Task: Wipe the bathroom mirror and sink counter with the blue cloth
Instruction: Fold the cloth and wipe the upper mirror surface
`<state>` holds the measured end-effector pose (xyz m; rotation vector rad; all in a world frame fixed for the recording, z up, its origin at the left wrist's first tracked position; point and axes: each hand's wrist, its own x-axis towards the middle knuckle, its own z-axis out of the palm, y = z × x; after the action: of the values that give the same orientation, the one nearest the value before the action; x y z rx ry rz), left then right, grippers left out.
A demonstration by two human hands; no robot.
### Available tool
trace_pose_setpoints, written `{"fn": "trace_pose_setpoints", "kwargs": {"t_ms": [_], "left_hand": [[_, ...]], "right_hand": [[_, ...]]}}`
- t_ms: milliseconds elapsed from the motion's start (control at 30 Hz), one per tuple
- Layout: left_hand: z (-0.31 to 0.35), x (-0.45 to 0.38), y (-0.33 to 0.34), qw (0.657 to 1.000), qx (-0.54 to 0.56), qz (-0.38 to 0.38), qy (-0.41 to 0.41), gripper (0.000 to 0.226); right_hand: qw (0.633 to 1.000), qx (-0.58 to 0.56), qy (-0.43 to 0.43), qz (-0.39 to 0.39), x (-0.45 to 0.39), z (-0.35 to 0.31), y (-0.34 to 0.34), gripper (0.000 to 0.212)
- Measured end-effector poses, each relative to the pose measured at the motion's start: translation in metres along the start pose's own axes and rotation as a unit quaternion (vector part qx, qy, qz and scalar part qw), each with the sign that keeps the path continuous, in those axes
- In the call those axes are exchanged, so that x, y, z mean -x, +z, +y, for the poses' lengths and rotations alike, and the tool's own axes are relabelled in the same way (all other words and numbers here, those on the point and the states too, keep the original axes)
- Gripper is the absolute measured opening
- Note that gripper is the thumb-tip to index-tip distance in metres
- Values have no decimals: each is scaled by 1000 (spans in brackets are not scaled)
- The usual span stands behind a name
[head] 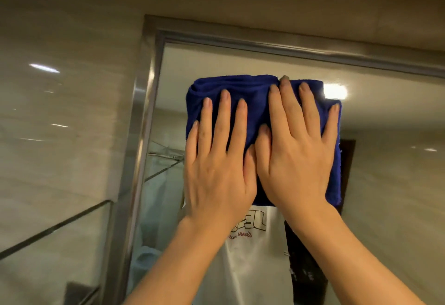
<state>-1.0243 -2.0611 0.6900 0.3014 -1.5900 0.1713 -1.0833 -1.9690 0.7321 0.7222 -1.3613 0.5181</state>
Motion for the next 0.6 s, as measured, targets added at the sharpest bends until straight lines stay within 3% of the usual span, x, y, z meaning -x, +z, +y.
{"fn": "trace_pose_setpoints", "kwargs": {"t_ms": [233,600], "left_hand": [[-61,0,-17,1000,-17,-4,3,58],[-64,0,-18,1000,-14,-3,-1,59]], "right_hand": [[1000,-21,0,-12,-4,-59,18,51],[999,-4,27,-21,-5,-63,15,52]]}}
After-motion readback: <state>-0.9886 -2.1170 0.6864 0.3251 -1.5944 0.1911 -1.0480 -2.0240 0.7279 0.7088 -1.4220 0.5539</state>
